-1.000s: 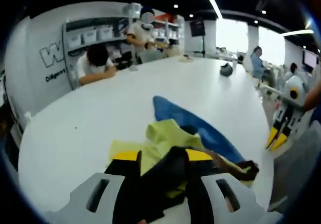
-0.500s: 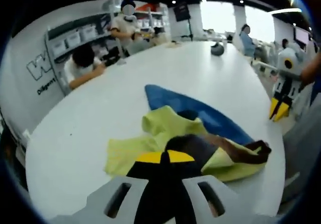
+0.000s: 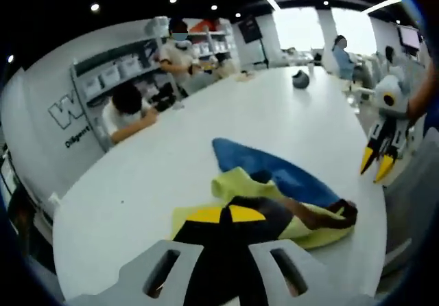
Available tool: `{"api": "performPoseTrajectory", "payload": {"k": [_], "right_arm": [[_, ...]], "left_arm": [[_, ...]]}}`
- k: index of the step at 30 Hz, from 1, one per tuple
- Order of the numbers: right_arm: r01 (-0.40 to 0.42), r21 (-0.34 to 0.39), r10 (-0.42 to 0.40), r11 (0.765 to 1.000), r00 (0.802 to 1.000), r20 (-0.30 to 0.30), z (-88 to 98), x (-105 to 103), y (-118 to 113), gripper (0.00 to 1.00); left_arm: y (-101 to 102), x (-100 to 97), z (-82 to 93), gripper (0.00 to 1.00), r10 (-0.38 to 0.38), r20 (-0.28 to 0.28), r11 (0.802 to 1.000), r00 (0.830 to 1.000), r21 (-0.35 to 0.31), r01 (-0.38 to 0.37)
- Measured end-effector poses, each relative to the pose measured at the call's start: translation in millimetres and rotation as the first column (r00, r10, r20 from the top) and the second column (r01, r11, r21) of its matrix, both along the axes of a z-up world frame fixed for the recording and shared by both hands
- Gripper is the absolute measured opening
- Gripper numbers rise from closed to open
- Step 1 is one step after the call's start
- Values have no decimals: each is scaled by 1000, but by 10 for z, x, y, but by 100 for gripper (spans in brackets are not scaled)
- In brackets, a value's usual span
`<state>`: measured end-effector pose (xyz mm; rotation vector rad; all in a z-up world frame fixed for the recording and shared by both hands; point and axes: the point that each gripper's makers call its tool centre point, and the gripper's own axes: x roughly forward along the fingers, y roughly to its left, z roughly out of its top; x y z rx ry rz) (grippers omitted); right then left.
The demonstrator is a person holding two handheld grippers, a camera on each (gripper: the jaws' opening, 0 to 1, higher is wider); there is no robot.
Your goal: Fold the garment on the visible template until the final outline fits inside the template.
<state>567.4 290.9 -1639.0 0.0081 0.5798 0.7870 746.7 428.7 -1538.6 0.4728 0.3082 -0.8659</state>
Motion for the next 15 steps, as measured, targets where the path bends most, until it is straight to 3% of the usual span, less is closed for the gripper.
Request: {"api": "performPoseTrajectory", "payload": {"k": [4,8,13,15], "right_arm": [[-31,-20,31,999,999,12,4,20,99,24],[-78,-26,80,997,995,65,122,162,277,26],[-118,-41,122,992,986,113,346,379,384,32],[-118,-41,123,992,982,141,446,507,353,33]], "left_arm": [[68,-67,277,1,7,37,997,999,-76,-4],[225,-170,664,1,20,81,987,997,-158,-7],[375,-322,943,1,13,106,977,994,-214,10],[432,-399,1003,1,7,113,978,994,-209,16]]}}
